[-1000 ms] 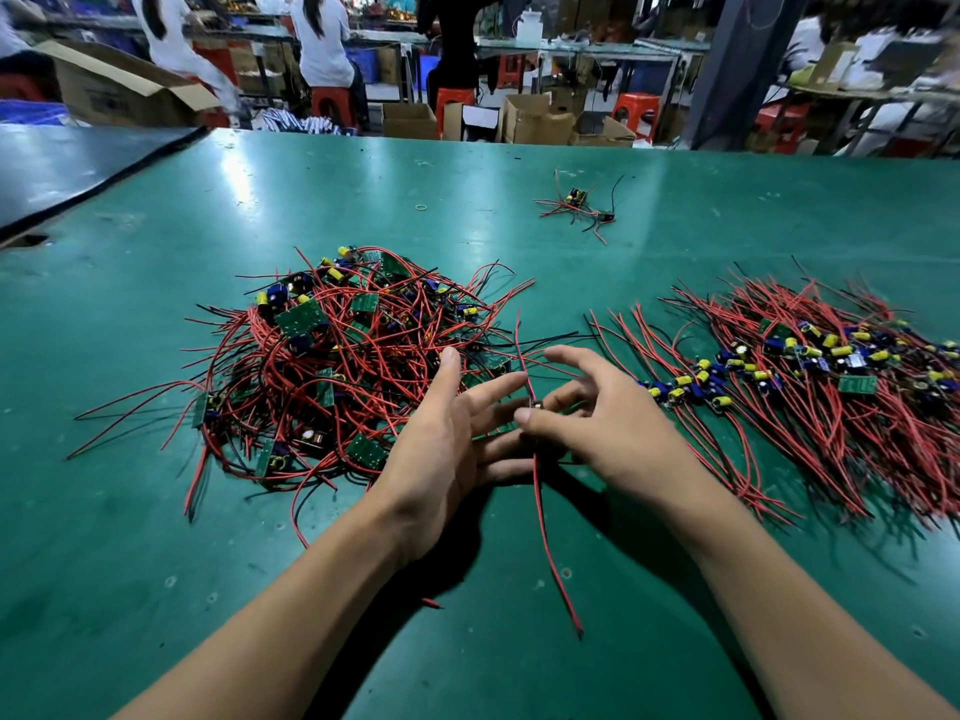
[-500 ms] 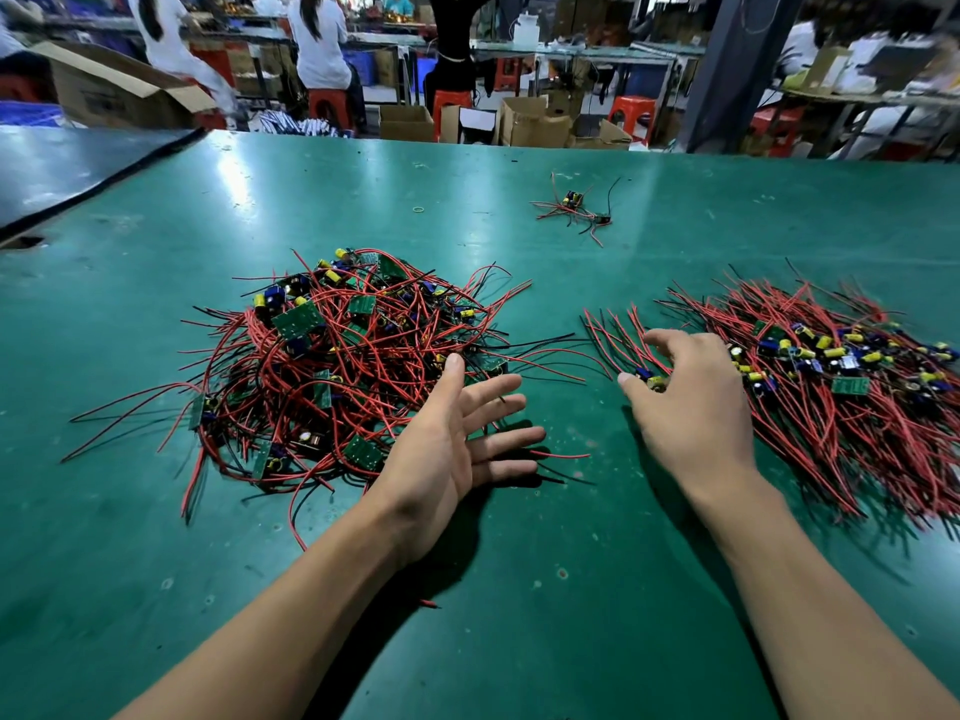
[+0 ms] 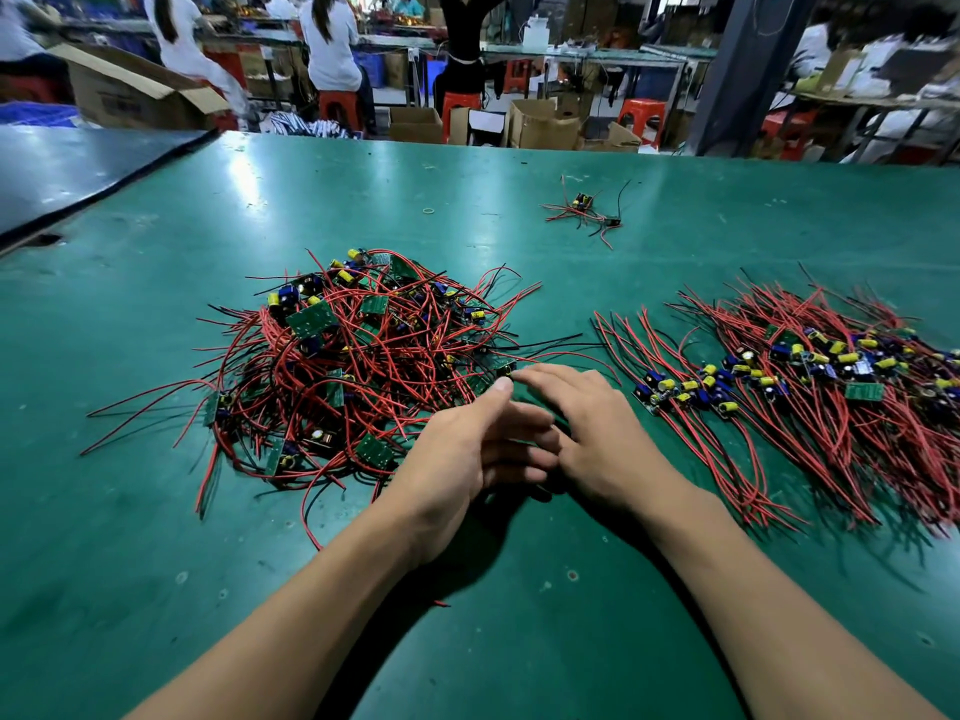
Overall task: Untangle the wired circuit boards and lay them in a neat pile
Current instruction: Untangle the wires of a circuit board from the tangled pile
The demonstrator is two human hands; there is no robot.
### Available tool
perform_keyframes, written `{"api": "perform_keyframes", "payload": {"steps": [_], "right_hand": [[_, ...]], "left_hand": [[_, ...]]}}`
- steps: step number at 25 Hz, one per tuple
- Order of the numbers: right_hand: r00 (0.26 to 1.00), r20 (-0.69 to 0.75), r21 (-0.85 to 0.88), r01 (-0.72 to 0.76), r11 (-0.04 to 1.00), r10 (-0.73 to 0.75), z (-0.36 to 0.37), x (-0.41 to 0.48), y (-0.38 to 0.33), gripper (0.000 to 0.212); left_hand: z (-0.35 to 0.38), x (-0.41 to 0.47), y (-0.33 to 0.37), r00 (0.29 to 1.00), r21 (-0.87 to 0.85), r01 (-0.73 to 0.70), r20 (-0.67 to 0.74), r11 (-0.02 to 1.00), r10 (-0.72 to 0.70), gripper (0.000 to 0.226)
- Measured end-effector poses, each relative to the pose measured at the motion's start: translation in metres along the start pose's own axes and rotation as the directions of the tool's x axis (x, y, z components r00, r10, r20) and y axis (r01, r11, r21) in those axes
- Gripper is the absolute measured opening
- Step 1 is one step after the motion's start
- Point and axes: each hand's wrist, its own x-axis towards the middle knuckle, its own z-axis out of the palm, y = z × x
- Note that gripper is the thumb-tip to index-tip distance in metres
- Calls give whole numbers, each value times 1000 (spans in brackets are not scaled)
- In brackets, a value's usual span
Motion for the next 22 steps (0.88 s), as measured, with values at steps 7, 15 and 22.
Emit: {"api": "perform_keyframes", "payload": {"steps": [7,15,22], "right_hand": [[992,124,19,1,1000,-3,2,7,-3,72],[989,148,-128,6,992,13,-1,36,-4,50],[997,20,-265,-72,962,80,-8,47,-6,24]], "left_hand": [[3,-5,-1,998,87,-62,24,994,60,34],[2,-7,3,997,142,-67,45,988,61,30],[3,-6,3,998,112,-40,59,993,34,31]]}}
